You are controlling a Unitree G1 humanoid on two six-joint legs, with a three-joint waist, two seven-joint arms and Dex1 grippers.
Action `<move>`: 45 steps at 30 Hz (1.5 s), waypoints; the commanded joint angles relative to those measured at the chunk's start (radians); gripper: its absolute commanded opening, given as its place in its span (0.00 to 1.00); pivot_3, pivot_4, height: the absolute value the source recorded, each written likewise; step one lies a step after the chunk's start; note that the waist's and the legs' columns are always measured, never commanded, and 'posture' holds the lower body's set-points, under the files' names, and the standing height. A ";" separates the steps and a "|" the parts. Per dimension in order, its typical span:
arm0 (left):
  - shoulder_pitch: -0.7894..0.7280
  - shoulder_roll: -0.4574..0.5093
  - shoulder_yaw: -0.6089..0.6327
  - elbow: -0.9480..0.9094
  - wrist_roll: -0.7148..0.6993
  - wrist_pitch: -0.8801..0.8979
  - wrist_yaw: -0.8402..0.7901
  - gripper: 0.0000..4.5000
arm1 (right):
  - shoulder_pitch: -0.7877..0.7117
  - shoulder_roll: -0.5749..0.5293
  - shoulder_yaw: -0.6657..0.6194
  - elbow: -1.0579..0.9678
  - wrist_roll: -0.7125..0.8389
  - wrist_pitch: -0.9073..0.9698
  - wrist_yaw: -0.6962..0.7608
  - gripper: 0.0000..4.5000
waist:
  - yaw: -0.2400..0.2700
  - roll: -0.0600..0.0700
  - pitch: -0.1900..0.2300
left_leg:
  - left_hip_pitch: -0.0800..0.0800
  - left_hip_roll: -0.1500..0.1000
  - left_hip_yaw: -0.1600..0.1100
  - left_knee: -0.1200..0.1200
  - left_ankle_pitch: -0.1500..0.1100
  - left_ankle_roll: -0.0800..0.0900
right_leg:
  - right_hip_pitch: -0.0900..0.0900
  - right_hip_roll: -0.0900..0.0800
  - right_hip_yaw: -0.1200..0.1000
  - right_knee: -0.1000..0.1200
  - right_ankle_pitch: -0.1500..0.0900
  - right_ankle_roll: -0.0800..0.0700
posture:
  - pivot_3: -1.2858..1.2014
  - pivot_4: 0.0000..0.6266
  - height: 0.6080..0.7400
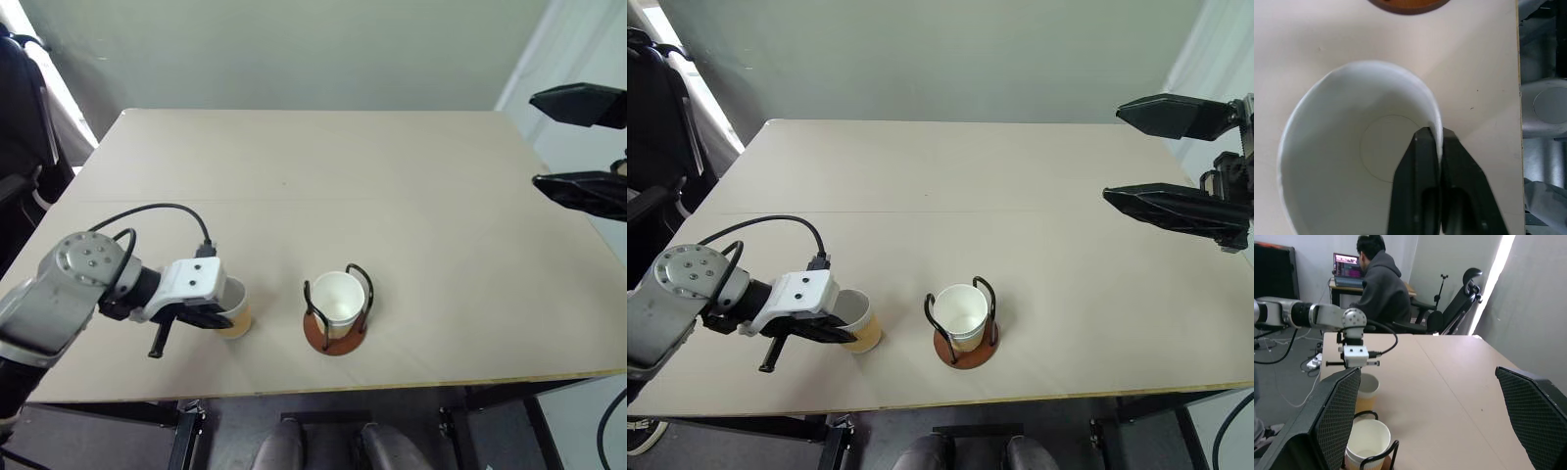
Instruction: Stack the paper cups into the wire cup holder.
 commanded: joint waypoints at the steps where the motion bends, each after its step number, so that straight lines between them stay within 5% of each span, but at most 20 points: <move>1: -0.141 -0.048 0.075 0.004 -0.120 0.050 -0.036 0.00 | -0.015 -0.021 -0.029 -0.007 0.021 -0.028 -0.011 1.00 | 0.003 0.000 0.000 | 0.000 0.000 0.000 0.001 0.000 0.000 | 0.000 0.000 0.000 0.000 0.000 0.000 | 0.52 0.24 1.00; 9: -0.560 -0.275 0.026 0.151 -0.209 0.078 -0.085 0.00 | 0.002 -0.027 -0.009 -0.008 -0.003 -0.067 -0.011 1.00 | 0.010 0.000 0.000 | -0.001 -0.001 0.000 0.012 -0.003 0.006 | 0.004 -0.001 0.000 0.000 0.003 0.005 | 0.52 0.24 1.00; 14: -0.683 -0.367 -0.064 0.193 -0.229 0.027 -0.167 0.00 | 0.022 -0.039 -0.020 -0.018 -0.003 -0.075 -0.017 1.00 | 0.010 0.000 0.000 | -0.001 -0.002 0.000 0.014 -0.004 0.008 | 0.006 -0.001 0.001 -0.002 0.005 0.009 | 0.52 0.24 1.00; 28: -0.677 -0.328 -0.357 0.132 -0.272 -0.112 -0.169 0.00 | 0.089 -0.067 -0.064 -0.058 0.021 -0.068 -0.048 1.00 | 0.011 0.000 0.000 | -0.004 -0.006 0.000 0.016 -0.005 0.012 | 0.006 -0.004 0.002 -0.004 0.003 0.016 | 0.52 0.24 1.00; 40: -0.664 -0.354 -0.405 0.174 -0.172 -0.193 -0.169 0.00 | 0.092 -0.064 -0.044 -0.074 0.016 -0.074 -0.068 1.00 | 0.011 0.000 0.000 | -0.007 -0.006 0.000 0.024 -0.008 0.016 | 0.006 -0.004 0.002 -0.003 0.004 0.019 | 0.52 0.24 1.00; 45: -0.662 -0.358 -0.402 0.166 -0.171 -0.187 -0.169 0.29 | 0.125 -0.089 -0.063 -0.084 0.028 -0.052 -0.035 1.00 | 0.012 0.001 0.000 | -0.010 -0.007 0.000 0.029 -0.009 0.019 | 0.006 -0.005 0.002 -0.003 0.004 0.020 | 0.52 0.24 1.00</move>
